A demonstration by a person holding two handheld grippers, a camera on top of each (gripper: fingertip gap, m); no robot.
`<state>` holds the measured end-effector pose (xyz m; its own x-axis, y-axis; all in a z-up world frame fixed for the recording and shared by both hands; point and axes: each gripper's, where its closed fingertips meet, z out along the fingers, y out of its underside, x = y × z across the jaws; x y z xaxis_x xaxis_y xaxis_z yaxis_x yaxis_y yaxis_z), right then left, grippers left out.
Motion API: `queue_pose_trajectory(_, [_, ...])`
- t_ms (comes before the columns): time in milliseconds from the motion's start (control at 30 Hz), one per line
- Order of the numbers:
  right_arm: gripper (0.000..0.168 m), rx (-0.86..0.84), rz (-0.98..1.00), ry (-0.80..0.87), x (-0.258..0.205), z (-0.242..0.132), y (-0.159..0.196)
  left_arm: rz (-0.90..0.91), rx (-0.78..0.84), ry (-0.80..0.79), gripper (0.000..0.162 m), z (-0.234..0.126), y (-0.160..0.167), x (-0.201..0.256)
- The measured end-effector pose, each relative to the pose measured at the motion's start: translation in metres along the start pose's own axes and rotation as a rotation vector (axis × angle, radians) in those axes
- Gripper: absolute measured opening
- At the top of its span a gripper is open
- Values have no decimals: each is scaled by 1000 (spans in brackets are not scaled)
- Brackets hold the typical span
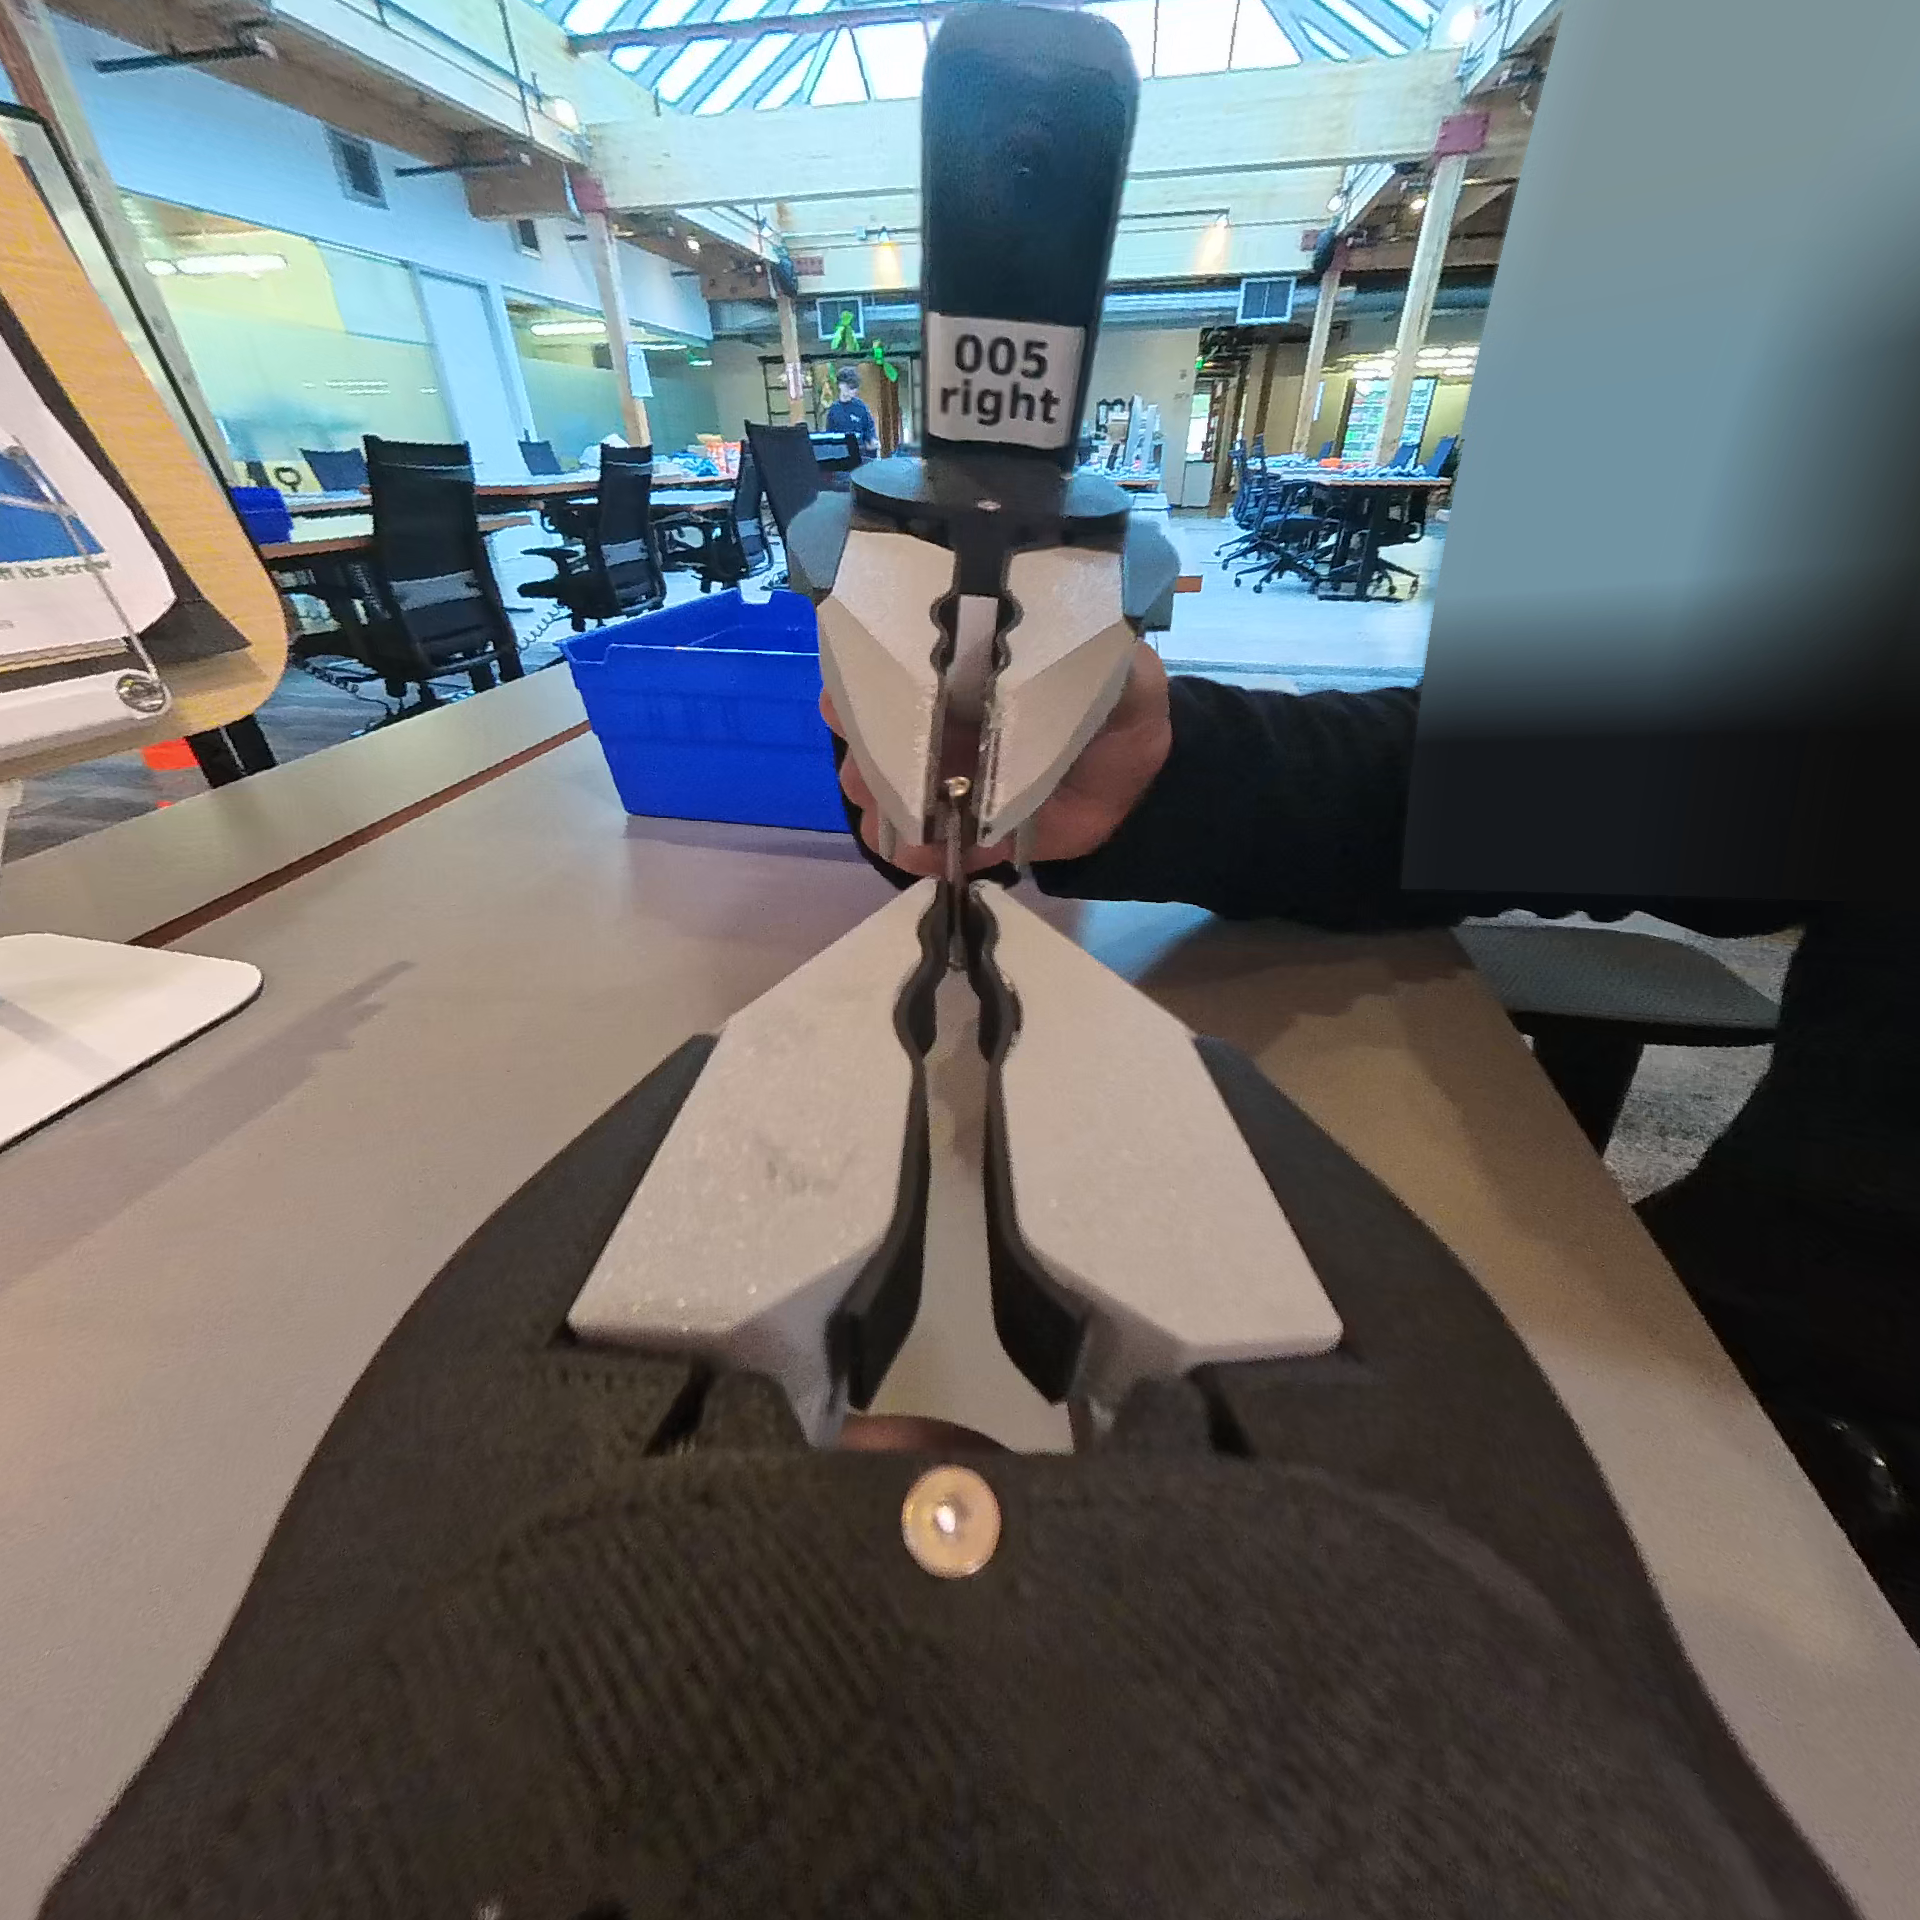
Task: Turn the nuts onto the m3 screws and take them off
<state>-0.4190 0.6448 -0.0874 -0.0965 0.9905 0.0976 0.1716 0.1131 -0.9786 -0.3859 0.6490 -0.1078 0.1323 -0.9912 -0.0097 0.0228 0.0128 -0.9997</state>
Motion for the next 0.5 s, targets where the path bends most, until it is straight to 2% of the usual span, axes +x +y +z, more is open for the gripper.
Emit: queue_pose_trajectory(500, [1,-17,-47,173,10,-3,5,6,-50,-87,0,3,5,-10])
